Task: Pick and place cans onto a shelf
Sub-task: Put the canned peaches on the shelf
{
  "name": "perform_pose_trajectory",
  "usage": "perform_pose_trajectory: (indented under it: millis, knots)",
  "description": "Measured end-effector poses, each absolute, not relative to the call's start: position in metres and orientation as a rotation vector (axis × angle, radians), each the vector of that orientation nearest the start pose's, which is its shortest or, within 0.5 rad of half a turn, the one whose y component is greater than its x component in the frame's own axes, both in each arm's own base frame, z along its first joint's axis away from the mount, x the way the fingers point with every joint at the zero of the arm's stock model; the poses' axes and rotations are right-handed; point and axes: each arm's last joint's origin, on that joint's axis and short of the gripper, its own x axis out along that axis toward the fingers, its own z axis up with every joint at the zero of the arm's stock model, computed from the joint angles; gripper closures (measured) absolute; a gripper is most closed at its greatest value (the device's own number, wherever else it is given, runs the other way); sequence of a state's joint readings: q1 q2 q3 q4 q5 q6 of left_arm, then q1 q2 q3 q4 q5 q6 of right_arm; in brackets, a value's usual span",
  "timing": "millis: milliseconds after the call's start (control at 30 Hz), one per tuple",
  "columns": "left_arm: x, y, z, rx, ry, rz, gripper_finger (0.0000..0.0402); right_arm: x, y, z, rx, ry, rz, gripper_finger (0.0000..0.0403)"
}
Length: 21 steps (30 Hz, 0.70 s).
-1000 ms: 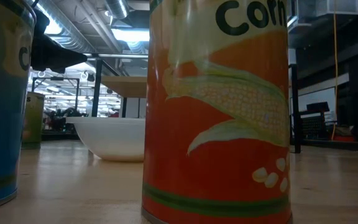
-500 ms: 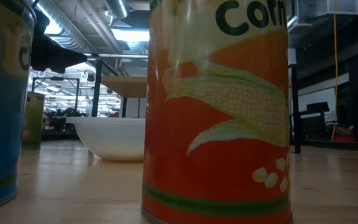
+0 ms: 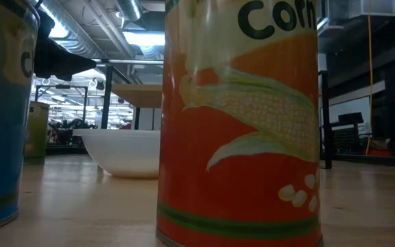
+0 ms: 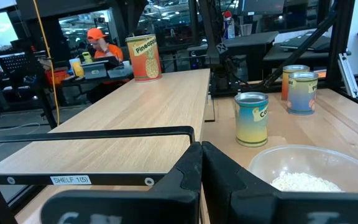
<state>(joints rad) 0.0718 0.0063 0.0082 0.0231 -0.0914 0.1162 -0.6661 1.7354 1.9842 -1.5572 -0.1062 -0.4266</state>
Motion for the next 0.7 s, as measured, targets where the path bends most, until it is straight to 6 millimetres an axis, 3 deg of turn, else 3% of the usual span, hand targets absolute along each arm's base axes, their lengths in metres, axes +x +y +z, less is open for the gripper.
perform_pose_trajectory:
  millis: [400,700]
  knots:
    - [0.097,0.01,0.168,0.116,-0.015,0.164,0.0401,0.25,-0.129,0.415,0.091,1.208,-0.137,0.0331]
    - [0.097,0.01,0.168,0.116,-0.015,0.164,0.0401,0.267,-0.075,0.419,0.116,1.179,0.021,0.0331]
